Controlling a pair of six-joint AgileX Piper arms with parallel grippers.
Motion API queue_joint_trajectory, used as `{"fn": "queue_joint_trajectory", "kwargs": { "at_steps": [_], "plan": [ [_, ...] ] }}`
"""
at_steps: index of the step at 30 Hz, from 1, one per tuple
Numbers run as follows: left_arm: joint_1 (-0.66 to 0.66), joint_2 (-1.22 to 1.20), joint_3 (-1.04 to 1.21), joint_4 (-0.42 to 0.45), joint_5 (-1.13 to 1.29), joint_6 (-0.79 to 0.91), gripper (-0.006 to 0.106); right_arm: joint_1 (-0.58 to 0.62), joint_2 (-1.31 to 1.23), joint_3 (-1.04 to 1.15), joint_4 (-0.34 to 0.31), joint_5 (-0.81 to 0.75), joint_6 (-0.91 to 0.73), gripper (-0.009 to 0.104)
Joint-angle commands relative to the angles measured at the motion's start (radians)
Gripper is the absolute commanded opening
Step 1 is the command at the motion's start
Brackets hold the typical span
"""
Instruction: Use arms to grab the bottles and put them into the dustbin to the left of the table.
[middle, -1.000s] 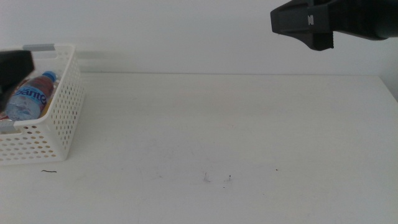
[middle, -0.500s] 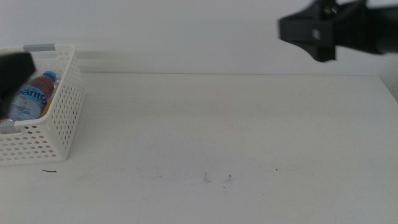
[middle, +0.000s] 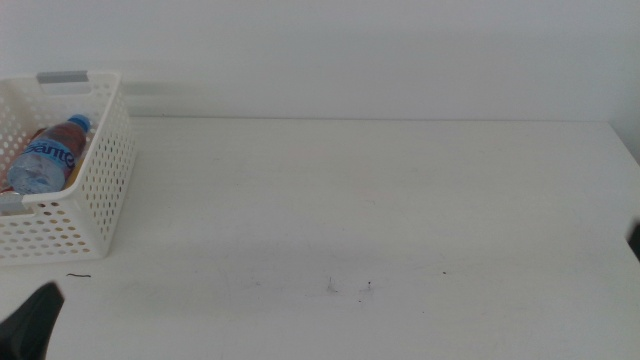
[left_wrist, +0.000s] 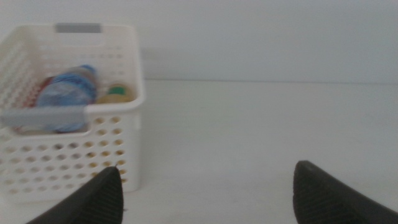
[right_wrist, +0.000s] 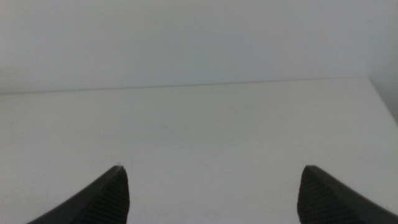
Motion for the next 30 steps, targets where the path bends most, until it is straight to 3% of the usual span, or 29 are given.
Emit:
{"fn": "queue_joint_trajectory", "kwargs": {
  "at_steps": [1, 8, 14, 30],
  "plan": [
    [0.034, -0.086, 0.057, 0.004, -0.02, -0.01, 0.094, -0.018, -0.127, 0.102, -0.008, -0.027, -0.003, 0.089],
    [0.162, -0.155, 0.155, 0.004, -0.057, -0.01, 0.094, -0.028, -0.406, 0.283, -0.015, -0.024, -0.003, 0.089],
    [0.187, -0.155, 0.173, 0.005, -0.115, -0.01, 0.094, -0.082, -0.535, 0.31, -0.043, 0.001, -0.003, 0.089],
    [0.189, -0.155, 0.173, 0.043, -0.117, -0.01, 0.094, -0.087, -0.535, 0.31, -0.059, 0.026, -0.003, 0.089]
  ]
}}
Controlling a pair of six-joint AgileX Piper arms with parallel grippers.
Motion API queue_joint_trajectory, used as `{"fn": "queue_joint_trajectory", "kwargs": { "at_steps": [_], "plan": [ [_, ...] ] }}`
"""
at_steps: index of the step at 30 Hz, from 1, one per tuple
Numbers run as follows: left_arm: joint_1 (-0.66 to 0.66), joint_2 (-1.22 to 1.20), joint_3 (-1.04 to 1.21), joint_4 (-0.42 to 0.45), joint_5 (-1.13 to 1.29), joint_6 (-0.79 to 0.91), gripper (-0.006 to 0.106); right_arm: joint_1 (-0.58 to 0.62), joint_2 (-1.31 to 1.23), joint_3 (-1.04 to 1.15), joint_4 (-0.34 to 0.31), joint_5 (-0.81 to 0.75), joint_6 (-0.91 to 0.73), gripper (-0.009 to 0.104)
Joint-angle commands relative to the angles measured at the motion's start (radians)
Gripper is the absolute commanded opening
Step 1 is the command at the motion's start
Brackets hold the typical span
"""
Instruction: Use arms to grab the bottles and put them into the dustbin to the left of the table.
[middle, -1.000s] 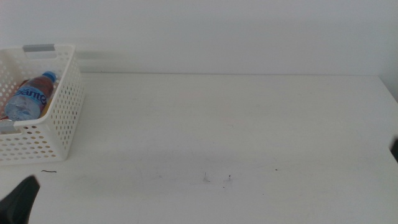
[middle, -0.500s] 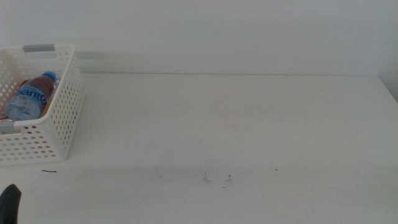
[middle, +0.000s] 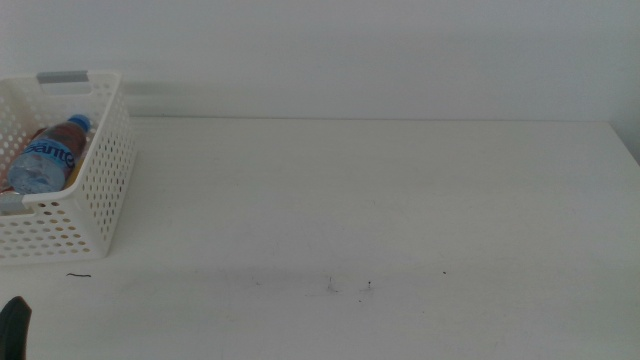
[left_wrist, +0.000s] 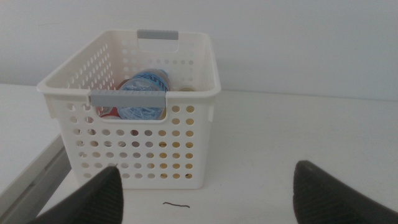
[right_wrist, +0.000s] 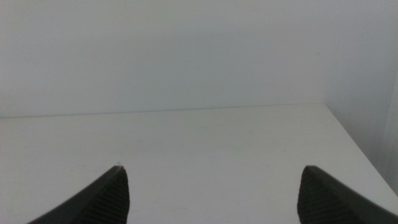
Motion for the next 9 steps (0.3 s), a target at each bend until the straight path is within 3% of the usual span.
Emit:
{"fn": "queue_joint_trajectory", "kwargs": {
  "at_steps": [1, 9],
  "plan": [
    [0.0, -0.005, 0.0, 0.002, -0.013, -0.01, 0.094, -0.009, -0.005, 0.004, -0.009, -0.002, -0.005, 0.089],
    [0.0, -0.005, 0.0, 0.009, -0.013, -0.01, 0.094, -0.009, -0.005, 0.004, -0.009, -0.002, -0.005, 0.089]
  ]
}}
